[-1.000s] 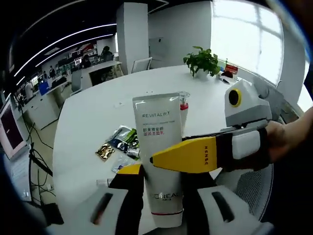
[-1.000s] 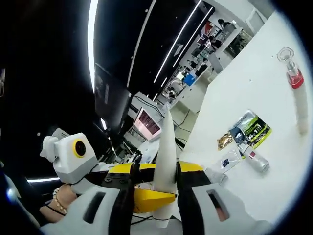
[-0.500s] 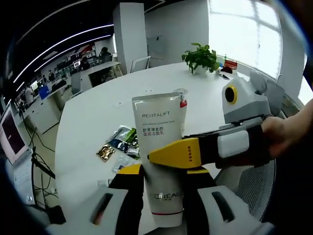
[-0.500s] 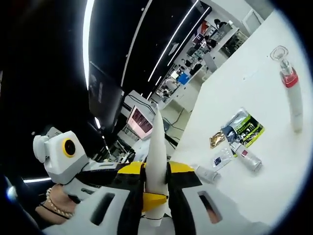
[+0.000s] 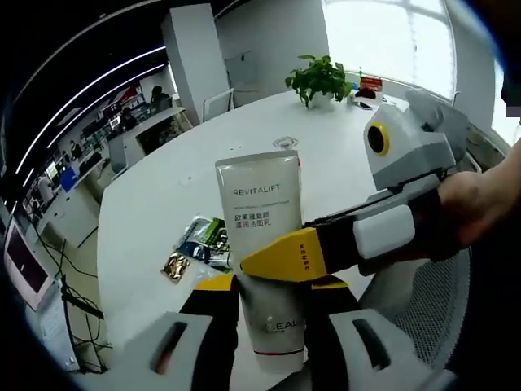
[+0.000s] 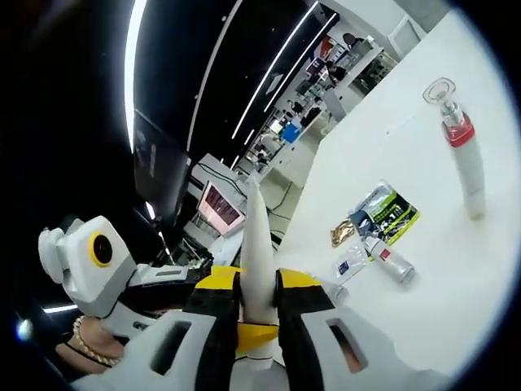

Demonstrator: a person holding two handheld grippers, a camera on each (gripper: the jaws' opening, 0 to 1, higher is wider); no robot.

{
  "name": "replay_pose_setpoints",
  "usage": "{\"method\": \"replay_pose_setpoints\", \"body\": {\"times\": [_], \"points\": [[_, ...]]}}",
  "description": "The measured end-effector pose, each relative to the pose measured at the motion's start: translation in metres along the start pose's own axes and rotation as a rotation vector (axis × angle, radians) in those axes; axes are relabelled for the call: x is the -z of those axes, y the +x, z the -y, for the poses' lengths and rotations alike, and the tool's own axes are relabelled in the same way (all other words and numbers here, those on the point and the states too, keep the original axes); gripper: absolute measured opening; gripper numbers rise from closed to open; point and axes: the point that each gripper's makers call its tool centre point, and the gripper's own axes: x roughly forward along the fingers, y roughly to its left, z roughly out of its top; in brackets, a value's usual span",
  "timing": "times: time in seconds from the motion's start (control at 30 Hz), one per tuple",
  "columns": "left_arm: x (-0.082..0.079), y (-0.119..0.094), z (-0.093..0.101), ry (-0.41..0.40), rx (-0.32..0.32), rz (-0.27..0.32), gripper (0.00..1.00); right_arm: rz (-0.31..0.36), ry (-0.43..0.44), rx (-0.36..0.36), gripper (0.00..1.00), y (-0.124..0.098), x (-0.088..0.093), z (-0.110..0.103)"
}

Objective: Arrange the skincare products in the storage area until every visible bottle or jar stands upright without overlapping.

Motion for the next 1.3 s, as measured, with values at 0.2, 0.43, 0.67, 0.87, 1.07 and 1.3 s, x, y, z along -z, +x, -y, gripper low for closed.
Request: {"method": "replay_pose_setpoints", "body": {"times": [0.2,0.43,0.67,0.87,1.07,1.3], "points": [[-0.004,0.012,0.005,0.011,0.032,-0.006,0.32,0.010,-0.038,0.015,0.14,-0.006,-0.003,0.007],[-0.013,0.026,0.008,0.015,0.065,0.009,0.34,0.014,-0.044,0.011,0.13,-0.011,-0.014,0.018],[-0.021,0.040,0.013,0.047,0.087,0.016,0.35,0.015,-0.039,0.012,0.12,-0.016,-0.021,0.034],[-0.023,0.044,0.013,0.029,0.115,0.022,0.35,-0.002,-0.085,-0.004,0.12,-0.018,-0.024,0.037],[-0.018,0.036,0.005,0.017,0.127,0.013,0.41,-0.025,-0.150,-0.027,0.12,-0.019,-0.026,0.041],[-0.026,0.017,-0.009,-0.083,0.187,0.054,0.43,-0.117,-0.338,-0.129,0.12,-0.025,-0.025,0.036]]}}
